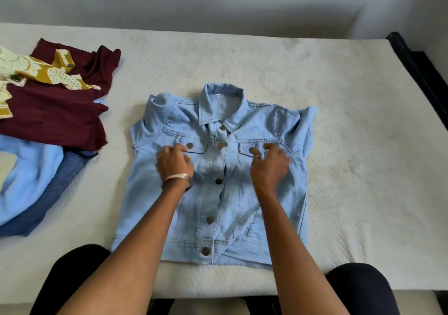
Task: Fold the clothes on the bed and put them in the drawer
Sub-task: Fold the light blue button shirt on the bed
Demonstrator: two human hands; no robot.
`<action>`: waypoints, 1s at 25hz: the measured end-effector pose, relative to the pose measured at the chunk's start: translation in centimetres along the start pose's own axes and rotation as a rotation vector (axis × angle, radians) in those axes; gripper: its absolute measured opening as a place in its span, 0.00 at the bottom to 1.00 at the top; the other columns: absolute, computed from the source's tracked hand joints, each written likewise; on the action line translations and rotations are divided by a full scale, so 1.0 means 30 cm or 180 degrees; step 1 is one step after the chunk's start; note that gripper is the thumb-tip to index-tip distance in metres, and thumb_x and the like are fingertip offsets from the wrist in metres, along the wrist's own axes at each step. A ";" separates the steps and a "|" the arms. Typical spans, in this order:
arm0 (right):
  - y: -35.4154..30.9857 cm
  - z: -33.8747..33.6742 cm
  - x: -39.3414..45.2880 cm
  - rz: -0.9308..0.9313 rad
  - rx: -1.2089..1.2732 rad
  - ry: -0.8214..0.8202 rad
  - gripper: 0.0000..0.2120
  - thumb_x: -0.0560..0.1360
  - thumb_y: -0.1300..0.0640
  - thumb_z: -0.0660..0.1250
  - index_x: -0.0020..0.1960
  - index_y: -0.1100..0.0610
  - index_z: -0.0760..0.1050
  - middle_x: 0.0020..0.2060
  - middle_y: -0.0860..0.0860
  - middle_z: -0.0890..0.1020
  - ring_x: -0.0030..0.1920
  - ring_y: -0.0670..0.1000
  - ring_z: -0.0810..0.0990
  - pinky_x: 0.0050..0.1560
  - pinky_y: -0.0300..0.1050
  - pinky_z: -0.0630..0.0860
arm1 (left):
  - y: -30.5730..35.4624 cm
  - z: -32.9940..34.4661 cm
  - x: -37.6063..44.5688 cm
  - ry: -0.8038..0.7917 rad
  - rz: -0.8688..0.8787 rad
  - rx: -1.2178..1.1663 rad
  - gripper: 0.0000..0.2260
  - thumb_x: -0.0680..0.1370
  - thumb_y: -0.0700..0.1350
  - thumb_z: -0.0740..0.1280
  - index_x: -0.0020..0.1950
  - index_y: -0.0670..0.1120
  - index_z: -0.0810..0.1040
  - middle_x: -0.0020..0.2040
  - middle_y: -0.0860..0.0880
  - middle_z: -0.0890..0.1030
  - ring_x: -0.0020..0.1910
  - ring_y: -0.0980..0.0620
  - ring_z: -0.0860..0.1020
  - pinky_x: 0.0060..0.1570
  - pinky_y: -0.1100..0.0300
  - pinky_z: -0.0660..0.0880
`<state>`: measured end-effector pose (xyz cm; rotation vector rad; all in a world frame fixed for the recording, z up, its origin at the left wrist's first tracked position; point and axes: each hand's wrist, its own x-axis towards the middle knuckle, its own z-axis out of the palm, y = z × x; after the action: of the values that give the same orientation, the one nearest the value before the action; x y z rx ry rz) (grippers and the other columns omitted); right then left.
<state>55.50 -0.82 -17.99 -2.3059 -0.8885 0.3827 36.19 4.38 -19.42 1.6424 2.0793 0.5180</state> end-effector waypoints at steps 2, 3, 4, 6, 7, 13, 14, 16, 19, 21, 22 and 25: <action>0.101 -0.100 -0.087 0.0402 -0.0432 0.0673 0.24 0.74 0.52 0.72 0.66 0.57 0.71 0.63 0.62 0.72 0.63 0.64 0.69 0.59 0.58 0.68 | -0.127 -0.046 -0.092 0.0375 -0.0429 0.0612 0.25 0.72 0.49 0.72 0.67 0.46 0.71 0.67 0.37 0.68 0.64 0.35 0.67 0.59 0.40 0.66; 0.158 -0.136 -0.129 0.0802 -0.0522 0.0617 0.29 0.73 0.49 0.73 0.68 0.57 0.68 0.65 0.63 0.70 0.64 0.65 0.67 0.61 0.60 0.66 | -0.170 -0.072 -0.132 0.0345 -0.0980 0.0677 0.33 0.71 0.55 0.72 0.72 0.47 0.64 0.69 0.36 0.65 0.65 0.35 0.65 0.61 0.38 0.64; 0.207 -0.167 -0.170 0.1238 -0.0603 0.0357 0.33 0.72 0.45 0.74 0.69 0.58 0.65 0.66 0.64 0.69 0.66 0.65 0.66 0.63 0.62 0.65 | -0.204 -0.092 -0.160 0.0133 -0.1470 0.0706 0.39 0.70 0.59 0.72 0.74 0.46 0.59 0.70 0.36 0.64 0.66 0.34 0.64 0.63 0.37 0.62; 0.284 -0.226 -0.236 0.1753 -0.0713 -0.0342 0.35 0.71 0.38 0.72 0.65 0.61 0.67 0.64 0.63 0.72 0.65 0.64 0.68 0.64 0.62 0.62 | -0.230 -0.142 -0.198 -0.0298 -0.1715 0.0849 0.41 0.71 0.59 0.72 0.75 0.45 0.55 0.69 0.35 0.66 0.66 0.33 0.66 0.64 0.37 0.61; 0.306 -0.254 -0.251 0.1830 -0.0609 -0.0644 0.30 0.72 0.39 0.71 0.59 0.61 0.70 0.58 0.61 0.76 0.60 0.63 0.72 0.63 0.61 0.63 | -0.229 -0.170 -0.205 -0.0478 -0.1648 0.0793 0.38 0.72 0.55 0.73 0.74 0.44 0.58 0.67 0.35 0.70 0.65 0.34 0.69 0.64 0.39 0.63; 0.219 -0.429 -0.161 0.1798 0.1544 -0.1010 0.20 0.79 0.52 0.67 0.56 0.71 0.73 0.43 0.61 0.80 0.37 0.56 0.78 0.39 0.51 0.78 | -0.143 -0.417 -0.191 -0.0736 -0.1540 -0.1490 0.27 0.75 0.50 0.71 0.67 0.34 0.71 0.63 0.37 0.76 0.59 0.38 0.76 0.58 0.48 0.74; 0.160 -0.469 -0.127 0.1631 0.1975 -0.0938 0.17 0.81 0.54 0.65 0.55 0.71 0.74 0.42 0.60 0.80 0.36 0.55 0.80 0.37 0.50 0.79 | -0.097 -0.467 -0.163 -0.0505 -0.1451 -0.1988 0.25 0.76 0.51 0.70 0.65 0.35 0.72 0.60 0.39 0.77 0.55 0.41 0.77 0.54 0.51 0.75; 0.033 -0.573 -0.089 0.1010 0.2996 -0.0649 0.09 0.82 0.58 0.63 0.53 0.65 0.76 0.41 0.56 0.81 0.34 0.51 0.82 0.33 0.44 0.80 | -0.016 -0.566 -0.119 0.0085 -0.1116 -0.2745 0.21 0.77 0.50 0.68 0.62 0.37 0.76 0.57 0.41 0.79 0.50 0.45 0.78 0.47 0.56 0.74; 0.017 -0.655 -0.073 0.0633 0.3327 -0.0784 0.08 0.78 0.56 0.69 0.54 0.59 0.76 0.50 0.56 0.82 0.42 0.52 0.83 0.41 0.47 0.83 | -0.030 -0.649 -0.131 -0.0076 -0.0729 -0.2471 0.20 0.76 0.51 0.69 0.62 0.38 0.76 0.56 0.41 0.80 0.49 0.47 0.78 0.42 0.57 0.75; 0.188 -0.600 -0.059 0.1326 0.1811 -0.1175 0.32 0.65 0.52 0.82 0.61 0.67 0.75 0.57 0.61 0.81 0.49 0.59 0.82 0.47 0.54 0.82 | -0.171 -0.620 -0.151 -0.0868 -0.0937 -0.0534 0.28 0.73 0.52 0.74 0.66 0.35 0.73 0.60 0.37 0.78 0.55 0.41 0.79 0.50 0.51 0.77; 0.273 -0.578 -0.066 0.1524 0.1179 -0.1349 0.39 0.59 0.52 0.85 0.61 0.70 0.74 0.58 0.63 0.80 0.52 0.61 0.82 0.51 0.57 0.81 | -0.223 -0.606 -0.164 -0.1058 -0.1091 0.0204 0.29 0.72 0.49 0.75 0.67 0.35 0.71 0.61 0.35 0.77 0.58 0.38 0.77 0.55 0.49 0.76; 0.261 -0.611 -0.181 0.1477 0.0865 -0.1462 0.24 0.67 0.60 0.80 0.56 0.71 0.76 0.52 0.63 0.82 0.50 0.62 0.82 0.51 0.59 0.80 | -0.181 -0.593 -0.166 -0.0918 -0.0860 0.1215 0.21 0.72 0.43 0.72 0.63 0.37 0.75 0.62 0.35 0.76 0.61 0.35 0.75 0.56 0.46 0.76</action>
<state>63.99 -17.32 -8.94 -2.1816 -0.4479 1.1913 22.97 -2.09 -7.00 1.4820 2.2177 -0.2069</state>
